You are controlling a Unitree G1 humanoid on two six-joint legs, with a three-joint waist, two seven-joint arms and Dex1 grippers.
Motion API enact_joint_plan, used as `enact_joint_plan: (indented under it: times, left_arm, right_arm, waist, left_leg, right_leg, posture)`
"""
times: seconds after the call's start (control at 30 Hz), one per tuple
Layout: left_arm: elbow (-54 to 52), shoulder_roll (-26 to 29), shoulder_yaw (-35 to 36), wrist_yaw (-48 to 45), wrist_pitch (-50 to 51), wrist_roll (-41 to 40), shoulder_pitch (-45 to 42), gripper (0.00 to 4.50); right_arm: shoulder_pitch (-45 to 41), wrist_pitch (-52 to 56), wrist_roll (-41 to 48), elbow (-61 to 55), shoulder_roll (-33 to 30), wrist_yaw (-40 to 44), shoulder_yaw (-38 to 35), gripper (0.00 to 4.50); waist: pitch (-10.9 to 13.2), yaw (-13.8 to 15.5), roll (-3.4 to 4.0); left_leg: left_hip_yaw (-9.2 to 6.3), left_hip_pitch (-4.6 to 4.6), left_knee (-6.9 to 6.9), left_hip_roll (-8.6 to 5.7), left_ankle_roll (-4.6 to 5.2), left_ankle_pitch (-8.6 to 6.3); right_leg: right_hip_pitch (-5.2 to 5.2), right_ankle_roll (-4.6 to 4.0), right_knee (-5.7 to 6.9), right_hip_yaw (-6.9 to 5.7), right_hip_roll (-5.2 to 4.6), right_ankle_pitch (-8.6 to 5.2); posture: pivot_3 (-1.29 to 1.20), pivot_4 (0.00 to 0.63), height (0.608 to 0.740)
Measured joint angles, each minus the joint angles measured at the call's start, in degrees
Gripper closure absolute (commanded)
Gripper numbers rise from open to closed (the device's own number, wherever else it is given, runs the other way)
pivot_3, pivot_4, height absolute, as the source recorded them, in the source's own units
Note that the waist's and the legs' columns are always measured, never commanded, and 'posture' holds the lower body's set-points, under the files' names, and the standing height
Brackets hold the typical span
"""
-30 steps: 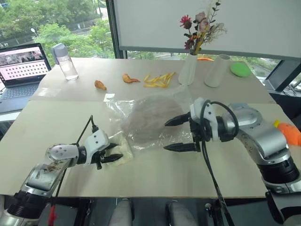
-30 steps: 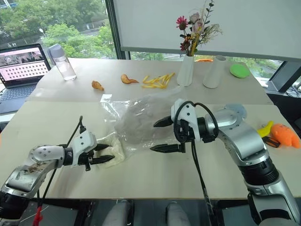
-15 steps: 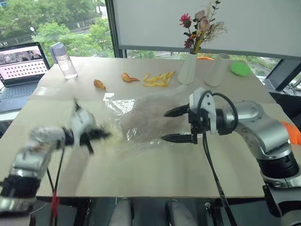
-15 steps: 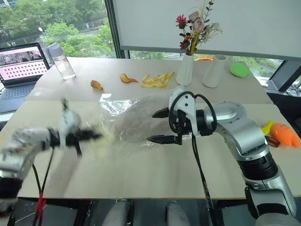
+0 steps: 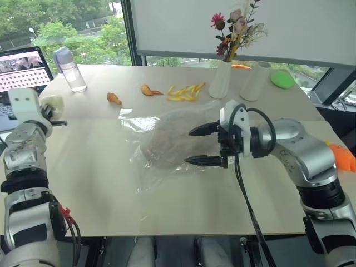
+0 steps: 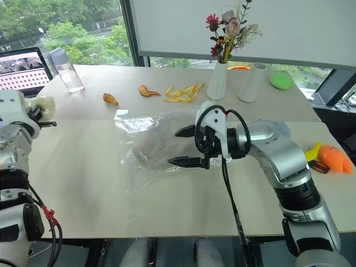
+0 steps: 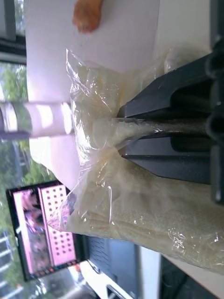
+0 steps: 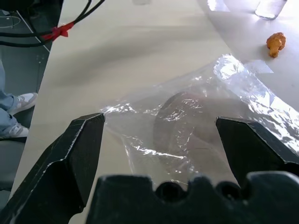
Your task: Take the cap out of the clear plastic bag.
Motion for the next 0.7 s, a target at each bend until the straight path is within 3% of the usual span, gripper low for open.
enact_joint_plan:
  times: [0.03,0.07,0.27,0.43,0.6,0.7]
  left_arm:
    - [2.2,0.1,0.4,1.0,-1.0,0.2,0.0,4.47]
    - [5.3,0.6,0.8,2.4,-1.8,0.4,0.0,3.78]
    - [15.0,1.4,4.1,7.3,-5.4,0.1,0.9,1.87]
    - [6.2,-0.5,3.2,1.2,-7.6,-2.2,1.9,0.06]
    - [-14.4,-5.9,0.5,-12.2,0.0,-11.6,4.3,0.01]
    - [-24.4,-6.3,-0.5,-18.5,7.6,-18.3,6.3,0.01]
  right_arm:
    - [0.0,0.0,0.0,0.0,0.2,-0.1,0.0,0.00]
    - [0.0,0.1,0.1,0.0,0.7,-0.5,0.0,0.00]
    - [0.0,0.1,0.9,-0.1,1.9,-1.7,0.0,0.00]
    - [0.0,1.0,1.8,-0.5,1.4,-2.1,0.0,0.00]
    - [-0.6,2.2,2.2,-0.7,0.9,-2.1,-0.1,0.00]
    - [-1.6,2.9,2.7,-0.4,0.8,-2.2,-0.4,0.00]
  waist:
    - [0.0,0.0,0.00]
    - [0.0,0.0,0.00]
    - [0.0,0.0,-0.03]
    - [0.0,0.8,-0.05]
    - [0.0,0.8,-0.05]
    - [0.0,-0.3,-0.05]
  left_leg:
    - [0.00,0.02,0.01,0.00,0.00,0.00]
    - [0.00,0.02,0.02,0.00,-0.02,0.01]
    - [0.01,0.03,0.01,0.01,-0.04,0.01]
    - [0.02,0.01,0.02,0.00,-0.42,-0.15]
    - [0.02,0.01,0.04,0.01,-0.32,-0.08]
    - [0.02,0.03,0.02,0.03,-0.10,0.05]
  right_leg:
    - [0.02,0.00,-0.01,0.00,0.00,0.00]
    - [0.02,0.00,-0.01,-0.01,0.00,0.00]
    - [0.01,-0.02,0.01,-0.03,-0.01,0.02]
    - [0.06,-0.05,-0.02,-0.06,-0.05,0.05]
    - [0.05,-0.07,0.00,-0.06,-0.04,0.07]
    - [0.02,-0.08,0.05,-0.03,-0.02,0.08]
  posture:
    - [0.00,0.150,0.740]
    - [0.00,0.150,0.740]
    - [0.00,0.150,0.740]
    - [0.00,0.150,0.740]
    - [0.00,0.150,0.740]
    - [0.00,0.150,0.740]
